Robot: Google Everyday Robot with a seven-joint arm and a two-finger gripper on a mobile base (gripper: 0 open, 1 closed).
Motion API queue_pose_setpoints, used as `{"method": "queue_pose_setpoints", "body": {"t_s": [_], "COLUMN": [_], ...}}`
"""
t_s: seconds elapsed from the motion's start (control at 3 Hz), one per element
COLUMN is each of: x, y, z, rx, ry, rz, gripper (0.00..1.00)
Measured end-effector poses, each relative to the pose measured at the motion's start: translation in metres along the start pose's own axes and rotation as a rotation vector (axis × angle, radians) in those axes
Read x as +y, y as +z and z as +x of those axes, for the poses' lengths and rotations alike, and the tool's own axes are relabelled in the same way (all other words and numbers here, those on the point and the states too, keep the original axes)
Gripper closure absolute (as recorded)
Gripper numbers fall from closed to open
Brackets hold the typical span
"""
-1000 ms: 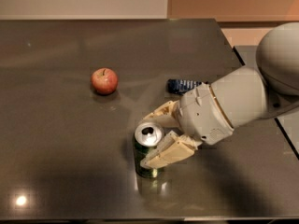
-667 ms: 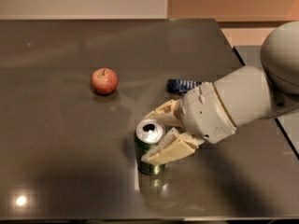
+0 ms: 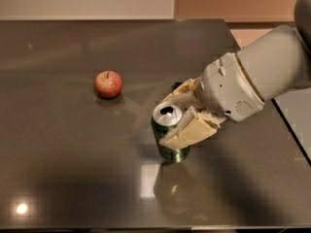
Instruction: Knock green can over
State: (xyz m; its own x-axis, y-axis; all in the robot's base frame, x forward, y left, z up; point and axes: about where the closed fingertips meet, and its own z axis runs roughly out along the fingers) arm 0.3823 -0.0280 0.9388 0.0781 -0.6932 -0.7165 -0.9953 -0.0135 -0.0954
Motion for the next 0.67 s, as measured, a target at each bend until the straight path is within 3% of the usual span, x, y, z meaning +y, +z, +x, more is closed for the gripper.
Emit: {"method": "queue_pose_setpoints", "body": {"t_s": [0.33,0.67], "x": [-0.024,-0.039], "y": [-0.014,-0.019], "z": [0.014,0.034], "rx": [0.161,0.317], "ry": [0.016,-0.014], "rz": [0.009,-0.002], "gripper": [1.0,1.0]}}
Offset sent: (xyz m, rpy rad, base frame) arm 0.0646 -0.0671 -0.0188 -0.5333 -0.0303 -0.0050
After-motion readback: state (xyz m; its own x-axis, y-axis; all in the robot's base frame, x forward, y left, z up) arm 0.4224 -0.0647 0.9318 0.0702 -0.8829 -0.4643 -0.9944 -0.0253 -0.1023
